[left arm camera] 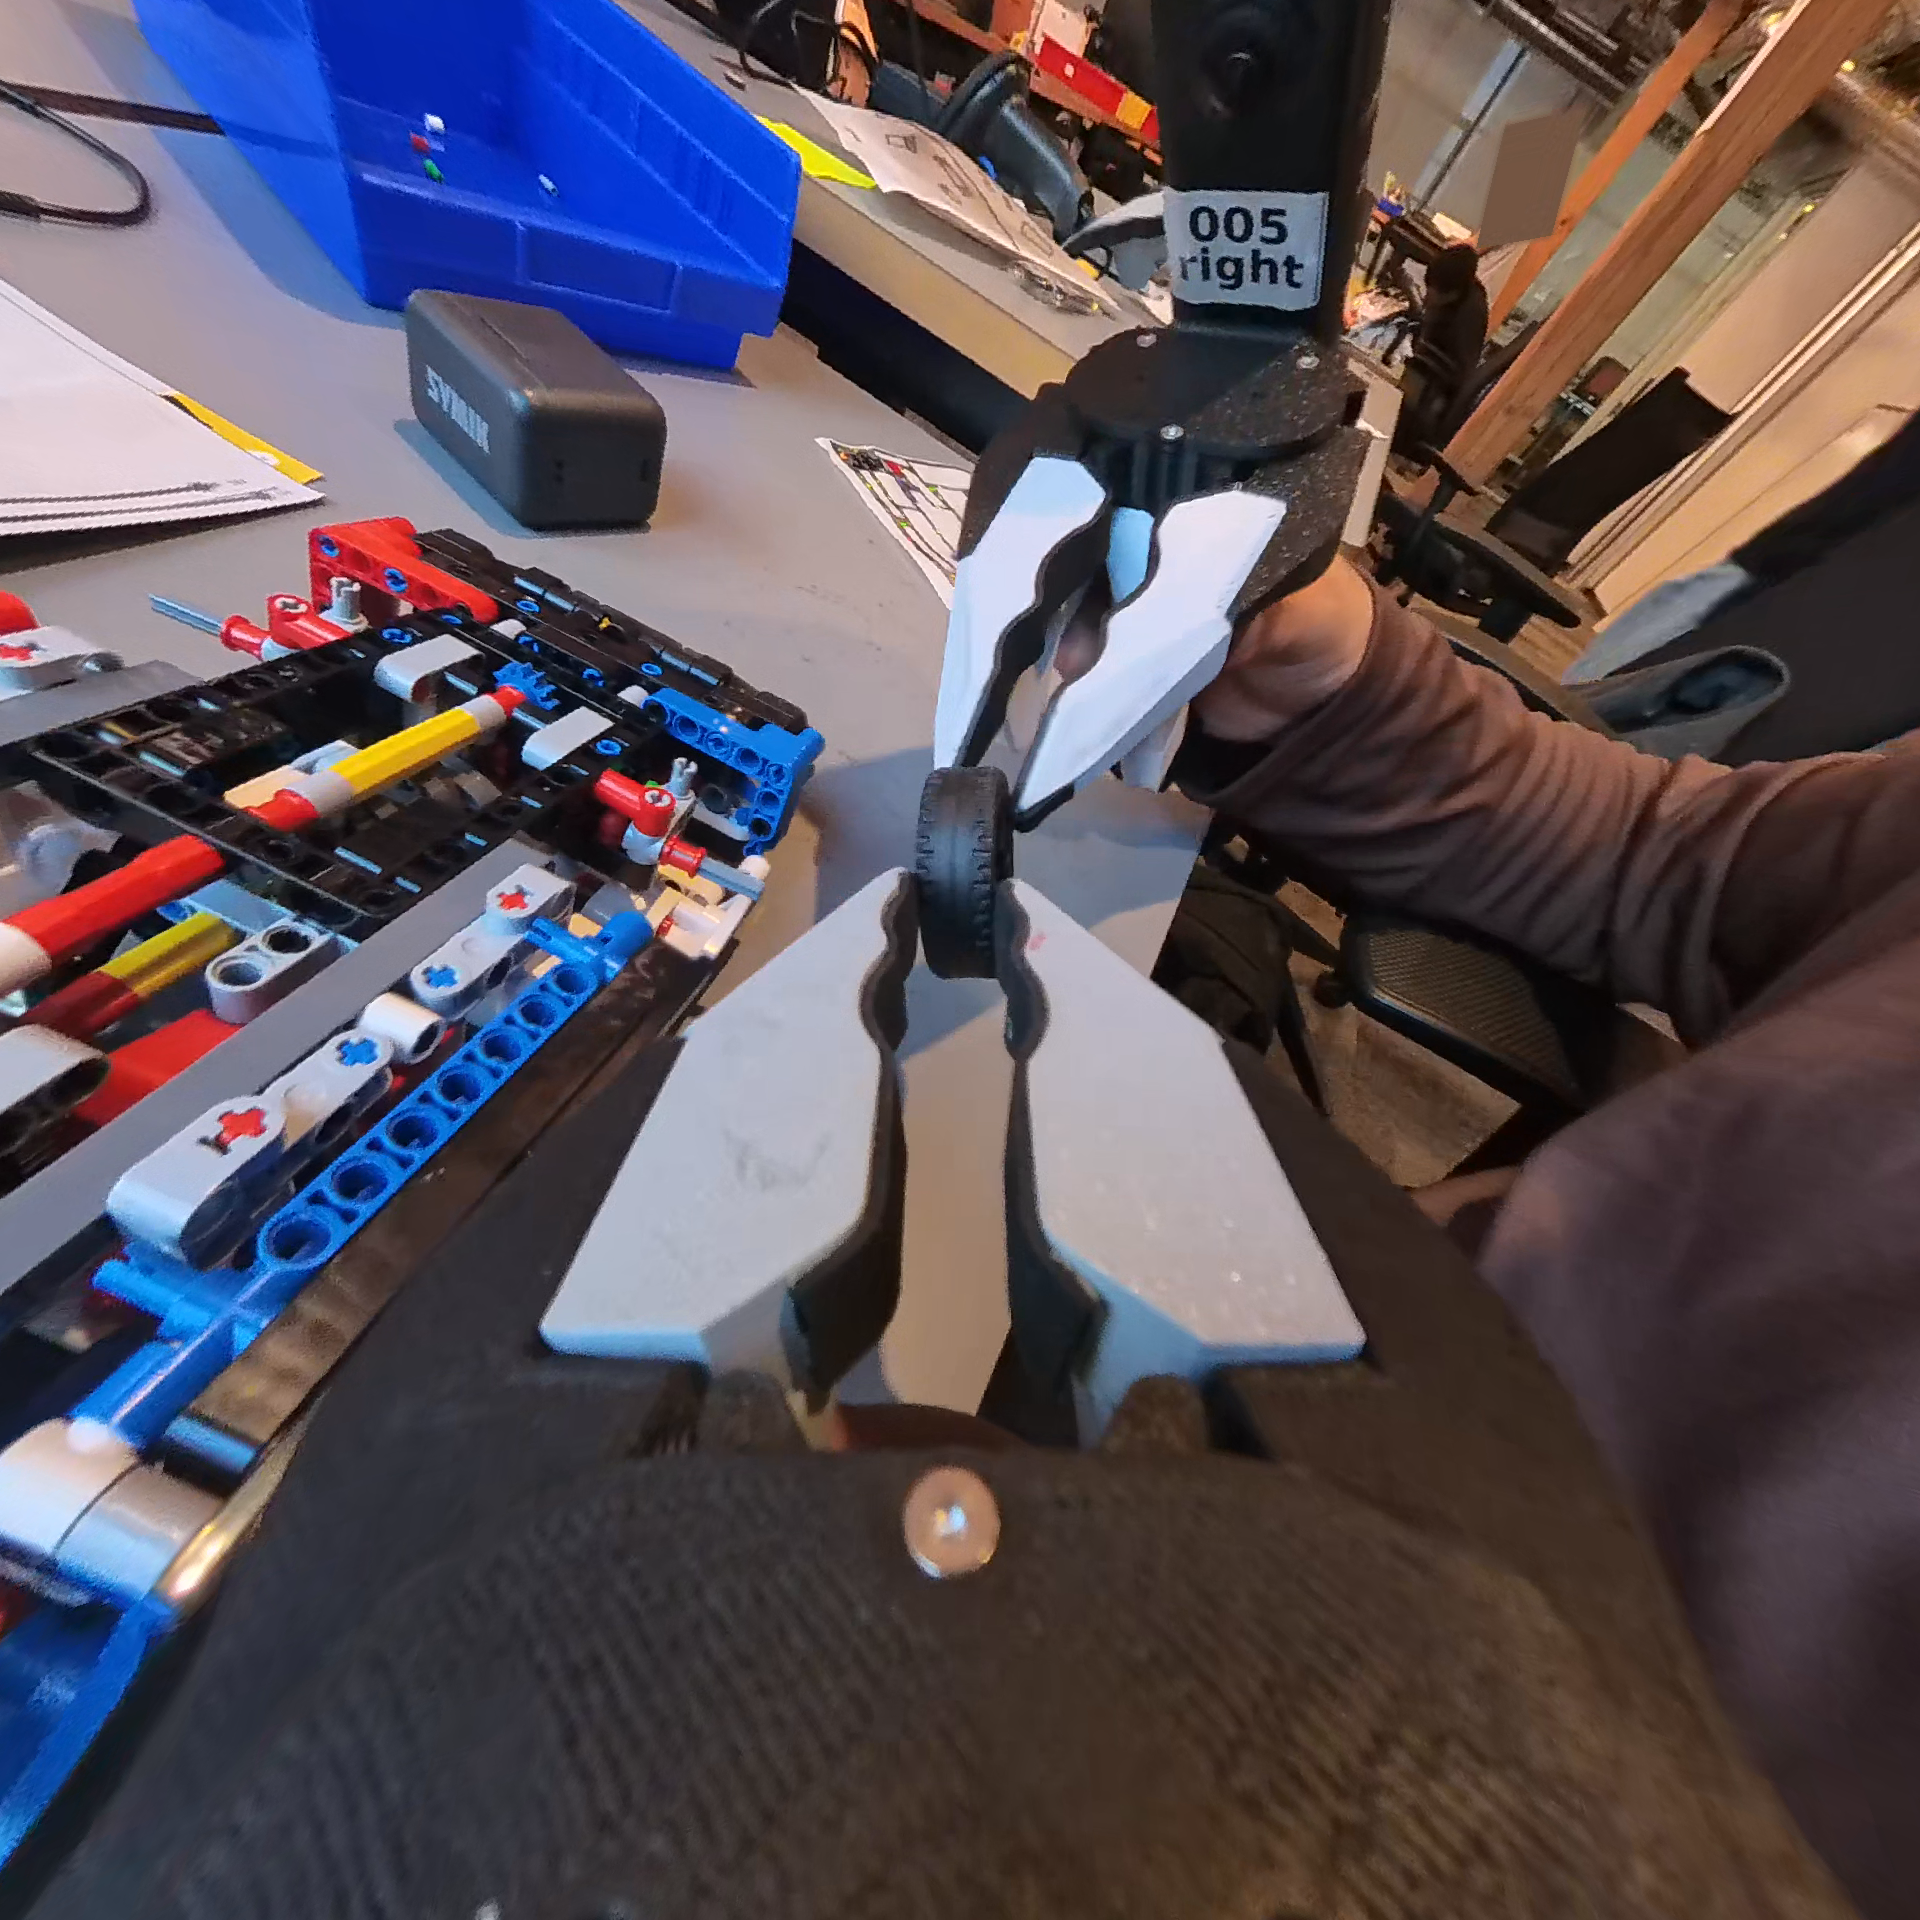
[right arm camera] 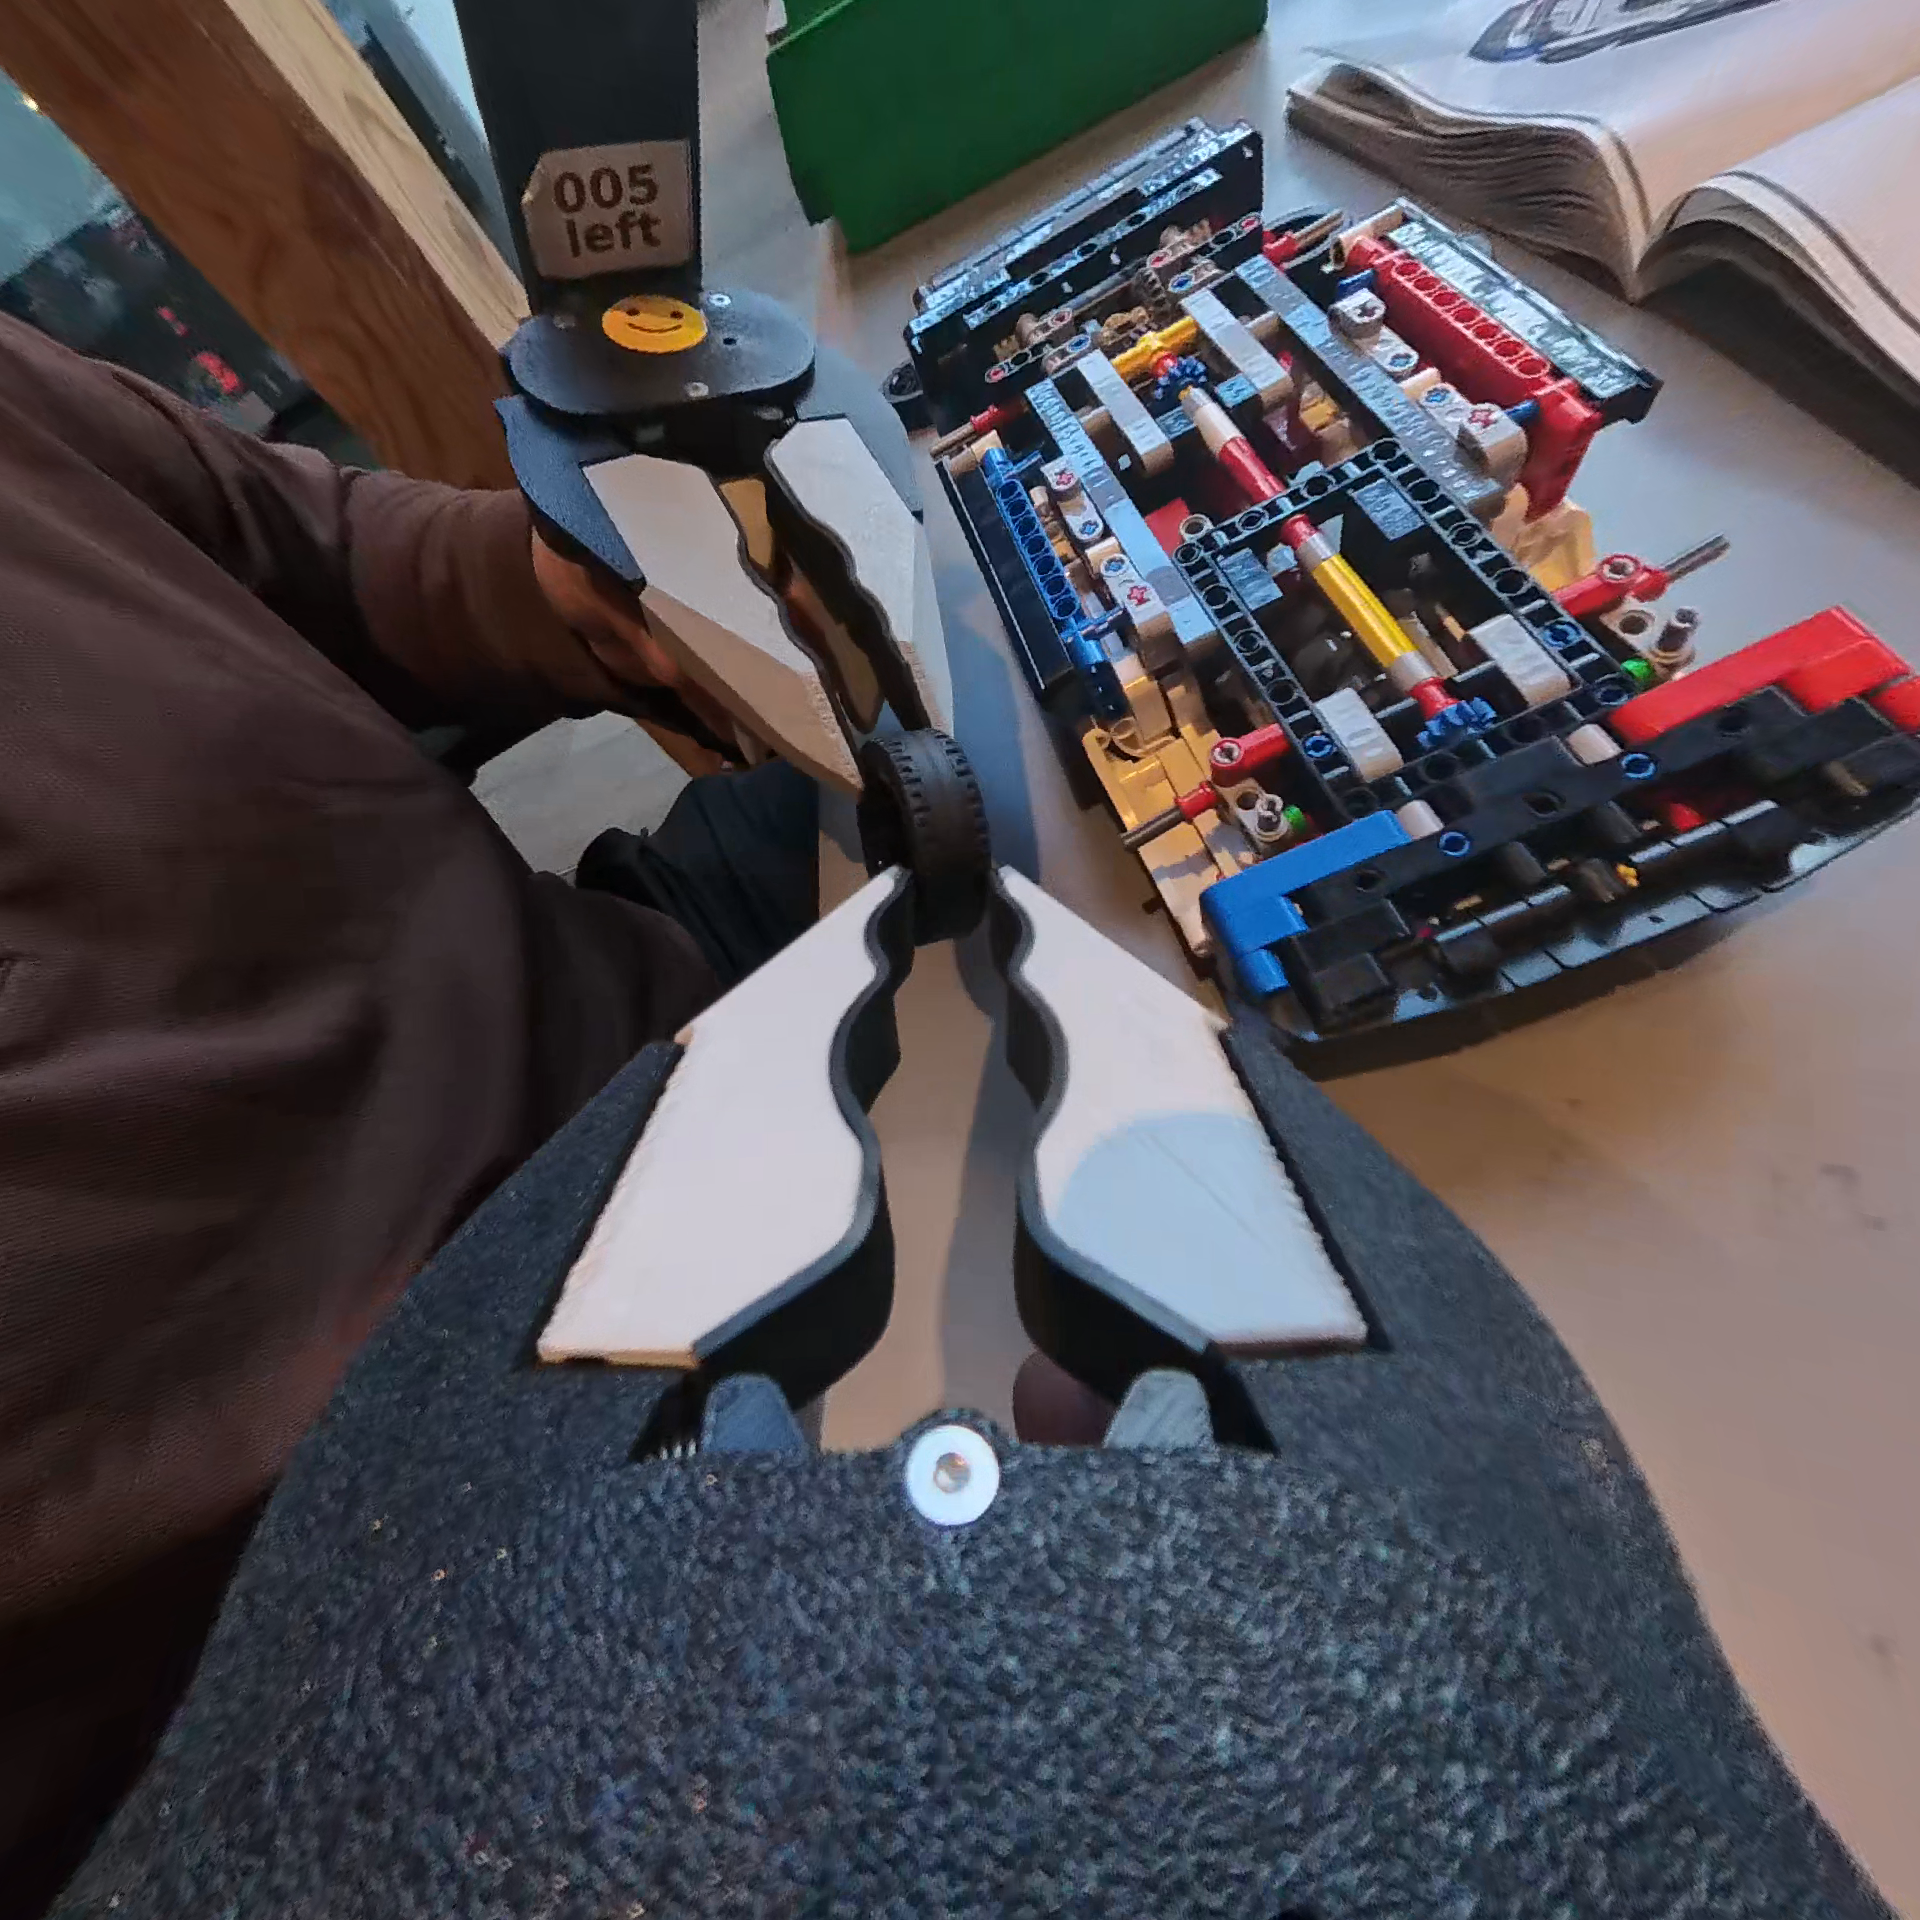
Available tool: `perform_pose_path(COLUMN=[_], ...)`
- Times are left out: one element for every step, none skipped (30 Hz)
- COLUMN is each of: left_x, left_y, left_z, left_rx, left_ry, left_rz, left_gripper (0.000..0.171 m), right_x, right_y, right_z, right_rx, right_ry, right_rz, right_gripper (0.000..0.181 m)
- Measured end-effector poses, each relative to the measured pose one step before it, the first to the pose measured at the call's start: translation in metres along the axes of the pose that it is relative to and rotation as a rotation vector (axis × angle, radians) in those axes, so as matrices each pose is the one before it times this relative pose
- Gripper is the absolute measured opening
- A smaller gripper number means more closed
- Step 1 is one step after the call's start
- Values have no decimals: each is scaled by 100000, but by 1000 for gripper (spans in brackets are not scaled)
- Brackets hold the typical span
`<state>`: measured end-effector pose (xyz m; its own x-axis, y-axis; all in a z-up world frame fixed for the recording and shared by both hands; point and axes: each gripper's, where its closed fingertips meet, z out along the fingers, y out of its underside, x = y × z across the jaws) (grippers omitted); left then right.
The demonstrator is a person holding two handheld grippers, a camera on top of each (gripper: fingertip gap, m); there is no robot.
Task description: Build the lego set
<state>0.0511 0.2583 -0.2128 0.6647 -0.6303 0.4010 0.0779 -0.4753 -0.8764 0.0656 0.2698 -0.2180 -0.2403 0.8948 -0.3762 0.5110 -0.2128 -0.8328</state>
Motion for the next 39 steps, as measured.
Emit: perform_pose_path(left_x=[-67, -34, -41, -67, -44, 23, 46, 127, 201, 75, 12, 28, -17, -125, -94, -137, -140, -45, 35, -14, -82, -55, 3, 43, 21, -68, -90, -18, 20, 132, 321, 381, 138, -185, -606, -695, -593, -495, -424], left_y=[-63, -33, -71, -52, 6, 20, 83, 25, -98, -94, -28, -10, -43, 43, 80, 78, 73, 29, -73, -12, 67, 76, 51, 101, 105, 63, 72, 82, 103, 146, 131, 53, -170, -462, -635, -641, -501, -237, -22], left_z=[-106, -89, -82, -68, -46, -12, 26, 34, 26, 25, 28, 27, 39, 43, 50, 31, 36, 4, -6, 1, 21, 53, 52, 100, 100, 82, 47, 32, 20, -18, -109, -301, -535, -740, -767, -614, -369, -115, 90], left_rx=[578, 360, 643, 474, -17, -374, -961, -489, 327, 342, -6, -70, 123, -452, -686, -656, -593, -237, 342, -223, -643, -394, -10, -257, -205, -42, -110, -277, -567, -1369, -2300, -2894, -2706, -2027, -2114, -2998, -4111, -5420, -6353], left_ry=[-27, 383, 567, 158, -293, -445, -501, 92, 749, 343, 130, 155, -137, -659, -470, -810, -840, -185, 433, 0, -554, -404, 85, 378, 109, -502, -626, -224, -247, 26, 511, 207, -1721, -3433, -4470, -2485, 842, 3444, 5170], left_rz=[-649, -1690, -2151, -1052, 763, 1901, 2739, 2693, 1430, 739, 952, 1142, 1013, 978, 1385, 1236, 985, 371, -228, -65, 495, 643, 184, -138, 114, 382, 497, 115, -193, 27, 91, 1732, 4944, 6845, 6927, 6226, 5088, 3625, 3040], left_gripper=[12, 12, 12, 12, 12, 12, 11, 11, 11, 11, 12, 12, 12, 12, 12, 12, 11, 12, 12, 11, 11, 11, 11, 11, 11, 11, 11, 12, 12, 12, 12, 12, 14, 15, 20, 23, 27, 34, 40], right_x=[18, -9, -7, 23, 0, 19, 63, 166, 82, -148, -280, -227, 0, 65, 107, 163, 149, 34, -54, 4, 81, 85, 32, -74, -13, 86, 94, 37, -12, -126, -314, -358, -8, 540, 630, 350, -111, -221, -53], right_y=[-165, -155, -198, -249, -126, 173, 276, 159, 34, -31, -85, -40, 24, -10, -29, -56, -134, -199, -117, 31, 155, 137, 115, 90, -2, -30, 95, 54, 42, 25, -3, 50, 172, 391, 432, 219, 35, -21, 92], right_z=[67, 38, 15, 2, 21, 54, 37, 25, 11, 16, 42, 109, 117, 80, 10, -54, -117, -126, -79, 17, 86, 90, 82, 67, 79, 52, 45, 17, 22, 5, 5, -18, -50, -85, -72, -9, 61, 130, 201], right_rx=[701, 645, 880, 1377, 944, -756, -1391, -911, -375, -106, -134, -548, -1186, -955, -738, -348, 481, 952, 666, -113, -891, -741, -397, -254, 191, 551, -218, -110, -151, -291, 76, -12, -599, -2005, -2197, -1021, -72, 26, -700], right_ry=[-703, -1101, -1329, -1496, -1704, -1325, -629, 730, 890, -105, -791, -390, 783, 1073, 900, 779, 225, -670, -922, -266, 434, 630, 233, -908, -986, -526, -141, 420, 1022, 838, 387, 755, 3608, 7001, 6818, 4013, 283, -813, 107], right_rz=[149, 385, 1407, 2236, 2140, 1059, 470, -219, -1540, -1963, -1958, -1850, -1854, -2049, -1900, -1227, -469, 52, -237, -693, -912, -1117, -1179, -379, 667, 654, -249, -1697, -2333, -2271, -2705, -3642, -4656, -5041, -4423, -2867, -1572, -1274, -1596], right_gripper=[8, 8, 8, 7, 7, 8, 9, 16, 22, 21, 17, 16, 13, 11, 11, 11, 11, 10, 10, 10, 10, 10, 10, 12, 12, 11, 11, 10, 10, 10, 10, 10, 10, 10, 10, 10, 10, 10, 10])
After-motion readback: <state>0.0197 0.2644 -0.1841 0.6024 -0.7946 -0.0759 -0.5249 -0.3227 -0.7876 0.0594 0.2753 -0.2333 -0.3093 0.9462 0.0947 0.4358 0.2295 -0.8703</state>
